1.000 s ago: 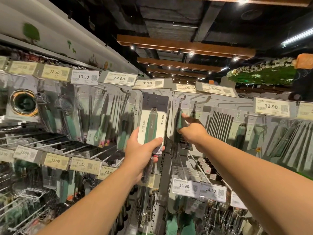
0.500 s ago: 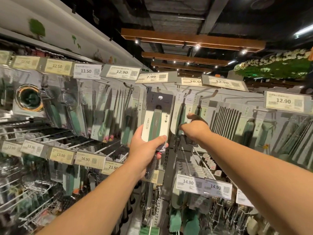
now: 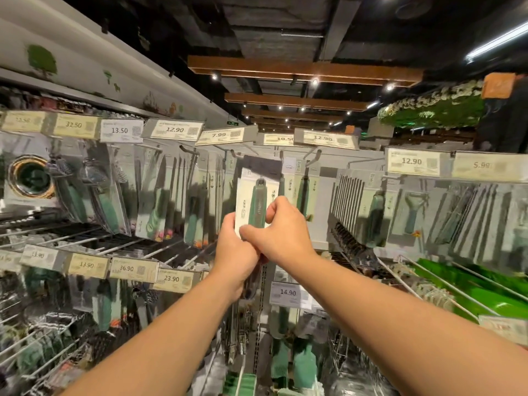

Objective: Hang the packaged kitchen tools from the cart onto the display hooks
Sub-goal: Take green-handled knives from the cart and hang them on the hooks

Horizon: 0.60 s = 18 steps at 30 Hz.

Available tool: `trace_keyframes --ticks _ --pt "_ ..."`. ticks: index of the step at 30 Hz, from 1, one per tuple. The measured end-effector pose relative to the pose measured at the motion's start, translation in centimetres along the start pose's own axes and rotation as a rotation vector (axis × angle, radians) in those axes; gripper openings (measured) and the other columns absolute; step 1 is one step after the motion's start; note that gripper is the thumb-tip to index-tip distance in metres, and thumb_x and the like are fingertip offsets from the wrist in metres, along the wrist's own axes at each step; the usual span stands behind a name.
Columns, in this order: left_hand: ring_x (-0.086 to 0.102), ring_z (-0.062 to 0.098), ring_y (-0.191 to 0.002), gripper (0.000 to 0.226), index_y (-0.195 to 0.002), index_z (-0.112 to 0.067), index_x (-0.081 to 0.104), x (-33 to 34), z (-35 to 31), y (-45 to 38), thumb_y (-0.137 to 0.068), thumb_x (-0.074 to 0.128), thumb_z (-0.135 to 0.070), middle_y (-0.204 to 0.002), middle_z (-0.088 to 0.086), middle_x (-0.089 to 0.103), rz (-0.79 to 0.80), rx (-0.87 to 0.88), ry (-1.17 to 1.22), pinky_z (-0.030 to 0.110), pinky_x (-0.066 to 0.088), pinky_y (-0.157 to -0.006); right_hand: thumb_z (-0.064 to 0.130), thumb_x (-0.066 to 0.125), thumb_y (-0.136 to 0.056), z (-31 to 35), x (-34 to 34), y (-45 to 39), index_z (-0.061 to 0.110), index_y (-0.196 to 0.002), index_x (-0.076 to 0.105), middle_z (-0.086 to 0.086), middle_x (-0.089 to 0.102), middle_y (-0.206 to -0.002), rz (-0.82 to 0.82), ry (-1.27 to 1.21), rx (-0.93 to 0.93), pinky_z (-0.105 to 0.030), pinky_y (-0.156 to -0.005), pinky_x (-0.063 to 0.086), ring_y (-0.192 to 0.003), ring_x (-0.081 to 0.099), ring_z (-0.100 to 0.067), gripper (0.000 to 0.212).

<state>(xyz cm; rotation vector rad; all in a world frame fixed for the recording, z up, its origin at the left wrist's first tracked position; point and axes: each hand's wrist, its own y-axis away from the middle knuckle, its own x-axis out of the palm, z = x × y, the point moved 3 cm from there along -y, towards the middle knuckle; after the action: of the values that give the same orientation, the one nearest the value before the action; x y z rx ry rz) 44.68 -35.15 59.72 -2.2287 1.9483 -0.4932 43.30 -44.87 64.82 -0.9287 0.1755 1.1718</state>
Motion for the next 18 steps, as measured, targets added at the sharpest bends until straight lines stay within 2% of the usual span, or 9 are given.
trace_keyframes --ticks 3,6,8,10,12,14,16,18 --pt "0.074 0.014 -0.090 0.043 -0.130 -0.027 0.056 0.0 -0.3 0.8 -0.096 0.063 -0.002 -0.109 0.000 0.075 -0.004 0.004 -0.030 0.024 0.058 -0.059 0.035 0.080 -0.071 -0.1 -0.8 0.6 0.027 -0.079 0.035 0.004 0.052 -0.086 0.001 -0.034 0.007 -0.027 -0.057 0.033 -0.076 0.048 -0.014 0.047" --pt "0.072 0.010 -0.092 0.043 -0.121 -0.028 0.058 -0.4 -0.6 1.8 -0.089 0.073 -0.003 -0.106 -0.006 0.074 0.007 0.026 -0.077 0.026 0.057 -0.066 0.031 0.079 -0.074 -0.7 -1.7 1.1 0.025 -0.081 0.038 0.005 0.055 -0.085 0.005 -0.036 0.018 -0.027 -0.057 0.040 -0.073 0.051 -0.011 0.042" --pt "0.073 0.013 -0.091 0.035 -0.115 -0.027 0.060 -0.9 -0.5 2.2 -0.089 0.075 -0.008 -0.105 -0.004 0.075 0.015 0.012 -0.052 0.034 0.060 -0.068 0.031 0.078 -0.077 -1.2 -2.6 1.3 0.024 -0.084 0.039 0.006 0.056 -0.086 -0.005 -0.037 0.038 -0.025 -0.055 0.042 -0.073 0.053 -0.010 0.040" --pt "0.074 0.021 -0.091 0.021 -0.114 -0.022 0.062 -1.6 -0.4 2.1 -0.096 0.068 -0.012 -0.107 0.004 0.075 -0.007 -0.034 0.011 0.042 0.065 -0.068 0.029 0.077 -0.081 -1.9 -3.7 1.5 0.024 -0.084 0.038 0.007 0.051 -0.084 -0.016 -0.006 0.055 -0.021 -0.051 0.034 -0.067 0.047 -0.008 0.040" --pt "0.076 0.027 -0.097 0.017 -0.117 -0.023 0.063 -2.3 -0.5 2.0 -0.102 0.061 -0.016 -0.113 0.006 0.075 -0.041 -0.051 0.031 0.041 0.064 -0.064 0.027 0.076 -0.083 -2.8 -4.8 1.7 0.025 -0.083 0.037 0.006 0.050 -0.085 -0.034 0.056 0.055 -0.019 -0.050 0.031 -0.066 0.045 -0.007 0.040" --pt "0.078 0.030 -0.095 0.015 -0.113 -0.027 0.062 -3.1 -0.6 2.0 -0.104 0.059 -0.015 -0.113 0.004 0.076 -0.056 -0.051 0.011 0.038 0.062 -0.062 0.026 0.075 -0.085 -3.8 -5.5 1.9 0.025 -0.085 0.038 0.006 0.053 -0.089 -0.056 0.103 0.043 -0.018 -0.051 0.038 -0.072 0.051 -0.005 0.037" --pt "0.079 0.032 -0.092 0.016 -0.111 -0.026 0.062 -3.9 -0.6 2.1 -0.105 0.057 -0.012 -0.110 0.005 0.076 -0.064 -0.056 -0.002 0.036 0.061 -0.058 0.026 0.075 -0.085 -4.6 -5.9 2.2 0.022 -0.094 0.044 0.005 0.055 -0.094 -0.083 0.133 0.035 -0.024 -0.059 0.048 -0.081 0.057 -0.010 0.032" --pt "0.078 0.035 -0.096 0.017 -0.111 -0.026 0.061 -4.7 -0.5 2.1 -0.105 0.056 -0.011 -0.113 0.006 0.074 -0.079 -0.058 -0.005 0.033 0.060 -0.055 0.028 0.075 -0.086 -4.8 -6.2 2.5 0.019 -0.105 0.048 0.005 0.056 -0.102 -0.110 0.122 0.023 -0.026 -0.067 0.048 -0.088 0.057 -0.013 0.034"
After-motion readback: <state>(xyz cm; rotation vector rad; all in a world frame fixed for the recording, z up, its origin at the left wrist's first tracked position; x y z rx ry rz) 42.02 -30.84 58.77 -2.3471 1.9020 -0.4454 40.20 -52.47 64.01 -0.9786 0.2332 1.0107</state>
